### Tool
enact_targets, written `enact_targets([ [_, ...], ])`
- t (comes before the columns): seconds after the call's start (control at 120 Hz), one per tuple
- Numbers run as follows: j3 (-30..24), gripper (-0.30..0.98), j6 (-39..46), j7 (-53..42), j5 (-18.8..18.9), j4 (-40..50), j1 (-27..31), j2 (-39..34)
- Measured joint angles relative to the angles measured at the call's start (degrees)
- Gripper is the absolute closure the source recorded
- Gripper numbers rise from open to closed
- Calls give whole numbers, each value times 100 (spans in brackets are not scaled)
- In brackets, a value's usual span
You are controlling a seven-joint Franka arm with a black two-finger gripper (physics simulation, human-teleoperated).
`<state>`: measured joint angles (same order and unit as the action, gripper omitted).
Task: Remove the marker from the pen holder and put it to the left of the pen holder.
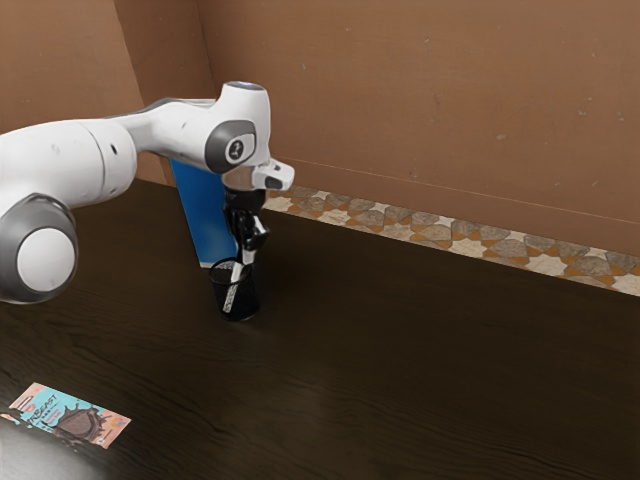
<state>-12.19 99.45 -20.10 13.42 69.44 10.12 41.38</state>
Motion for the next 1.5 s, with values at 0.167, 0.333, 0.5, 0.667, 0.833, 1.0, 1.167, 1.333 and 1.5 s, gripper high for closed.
enact_targets([
  [0.167,-9,73,-270,4,48,7,-25,-129],
  [0.333,-4,76,-516,11,89,50,-60,-426],
  [0.5,-33,77,-733,14,115,279,-200,-1006],
  [0.667,-31,77,-1017,15,123,461,-316,-1574],
  [0.833,11,77,-1478,8,180,721,-264,-1925],
  [1.0,399,77,-1794,-5,256,801,-239,-1744],
  [1.167,628,77,-1932,-19,271,867,23,-1412],
  [1.333,642,76,-1990,-43,275,904,454,-1162],
  [1.5,637,76,-2015,-74,271,900,778,-915],
])
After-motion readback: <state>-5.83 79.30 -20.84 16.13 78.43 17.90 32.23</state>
